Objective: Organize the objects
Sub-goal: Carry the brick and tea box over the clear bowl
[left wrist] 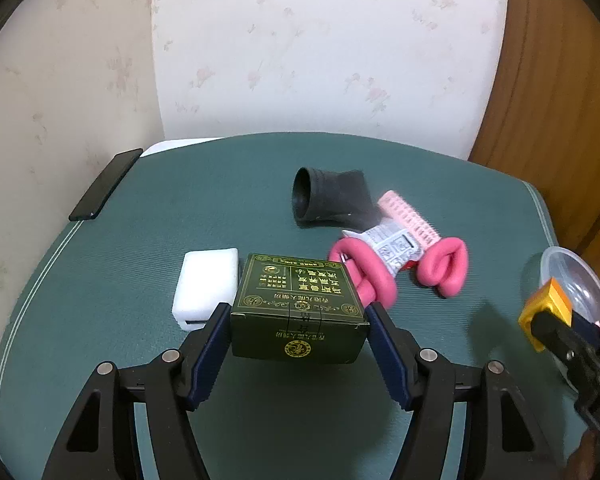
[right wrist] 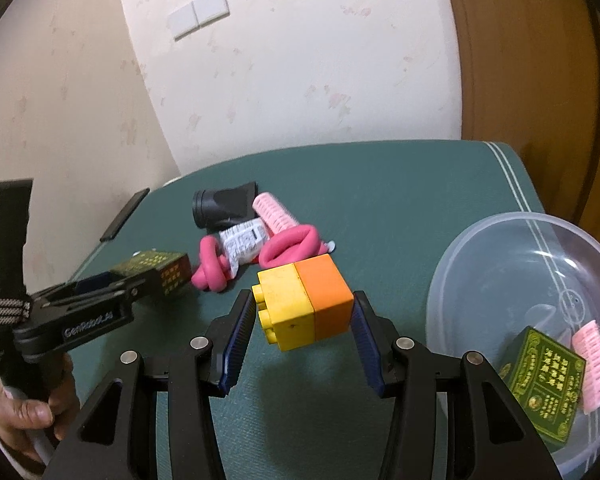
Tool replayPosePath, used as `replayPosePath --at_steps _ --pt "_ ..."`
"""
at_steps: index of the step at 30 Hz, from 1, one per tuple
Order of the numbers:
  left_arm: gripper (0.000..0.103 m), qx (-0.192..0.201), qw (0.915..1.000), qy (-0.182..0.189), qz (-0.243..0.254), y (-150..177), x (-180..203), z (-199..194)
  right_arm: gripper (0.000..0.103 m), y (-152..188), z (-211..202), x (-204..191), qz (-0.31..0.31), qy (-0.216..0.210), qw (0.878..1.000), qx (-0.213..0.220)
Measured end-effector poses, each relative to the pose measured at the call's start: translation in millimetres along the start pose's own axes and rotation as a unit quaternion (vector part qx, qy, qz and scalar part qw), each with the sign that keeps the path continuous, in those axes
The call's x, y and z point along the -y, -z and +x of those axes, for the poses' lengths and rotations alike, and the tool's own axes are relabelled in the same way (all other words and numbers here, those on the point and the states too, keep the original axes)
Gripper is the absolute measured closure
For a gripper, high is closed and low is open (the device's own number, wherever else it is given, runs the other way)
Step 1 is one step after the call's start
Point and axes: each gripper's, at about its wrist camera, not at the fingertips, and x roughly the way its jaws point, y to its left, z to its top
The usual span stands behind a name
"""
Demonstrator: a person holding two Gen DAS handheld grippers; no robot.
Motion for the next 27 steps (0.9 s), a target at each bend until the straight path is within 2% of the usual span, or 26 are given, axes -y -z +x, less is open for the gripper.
replayPosePath --at_steps 6,11,17,27 --pt "0.033 0.01 0.9999 0.007 0.01 1 12 -14 0.053 -8 -13 13 0.018 0.005 1.0 0.024" --pt "0.033 0.018 0.9993 0.018 0.027 -1 28 -25 0.053 -17 -24 39 0.051 0.025 0.998 0.04" --pt "0.033 0.024 0.9981 0.031 0.047 -2 50 -32 0.053 -23 -37 84 0.098 0.063 0.992 0.051" --pt "0.033 0.031 0.9941 0.06 0.084 -9 98 -38 0.05 -24 -43 154 0.146 0.141 0.978 0.043"
